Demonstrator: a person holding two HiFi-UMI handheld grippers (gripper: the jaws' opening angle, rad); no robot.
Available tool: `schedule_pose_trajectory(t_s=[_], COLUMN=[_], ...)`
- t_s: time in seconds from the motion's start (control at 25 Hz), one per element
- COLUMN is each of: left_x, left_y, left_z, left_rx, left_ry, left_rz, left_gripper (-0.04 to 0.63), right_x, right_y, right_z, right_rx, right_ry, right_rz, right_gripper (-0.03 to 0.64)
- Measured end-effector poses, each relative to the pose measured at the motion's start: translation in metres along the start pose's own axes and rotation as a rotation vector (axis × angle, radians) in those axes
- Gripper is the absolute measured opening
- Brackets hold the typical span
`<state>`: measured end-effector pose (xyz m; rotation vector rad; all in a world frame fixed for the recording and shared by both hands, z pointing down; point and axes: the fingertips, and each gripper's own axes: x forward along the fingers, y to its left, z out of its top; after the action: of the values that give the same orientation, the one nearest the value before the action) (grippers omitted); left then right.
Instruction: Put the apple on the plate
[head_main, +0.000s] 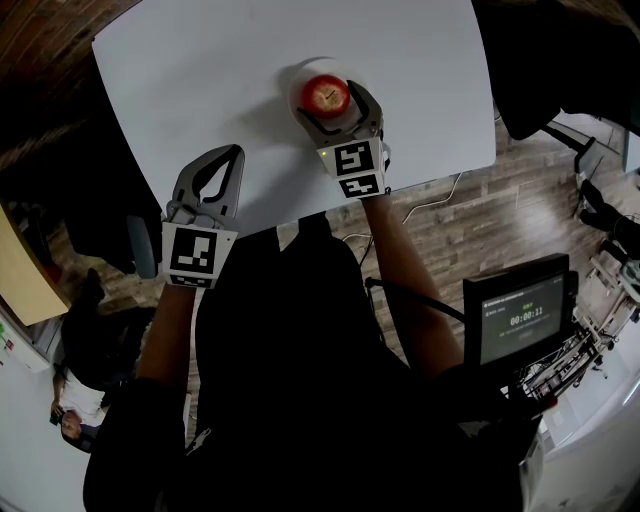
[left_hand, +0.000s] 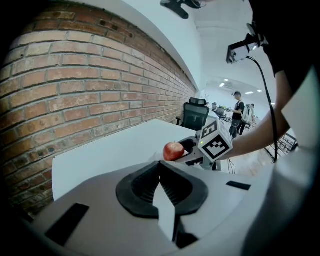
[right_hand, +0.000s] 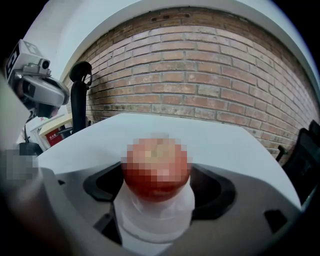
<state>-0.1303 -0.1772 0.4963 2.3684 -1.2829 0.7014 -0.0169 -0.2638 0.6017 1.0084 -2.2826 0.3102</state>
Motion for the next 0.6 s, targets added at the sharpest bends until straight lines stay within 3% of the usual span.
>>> schedule_pose_trajectory(t_s=[0.6], left_x=[-0.0001], left_y=[0.0018], left_z=[0.0032], left_rx=[0.006], left_ry=[-0.008], left_rz=[0.002], left_gripper=[0.008], right_x=[0.0023], right_y=[-0.0011], right_z=[-0.0028], right_rx=[0.009], right_ry=[0.016], right_rz=[0.004], right_gripper=[0.399])
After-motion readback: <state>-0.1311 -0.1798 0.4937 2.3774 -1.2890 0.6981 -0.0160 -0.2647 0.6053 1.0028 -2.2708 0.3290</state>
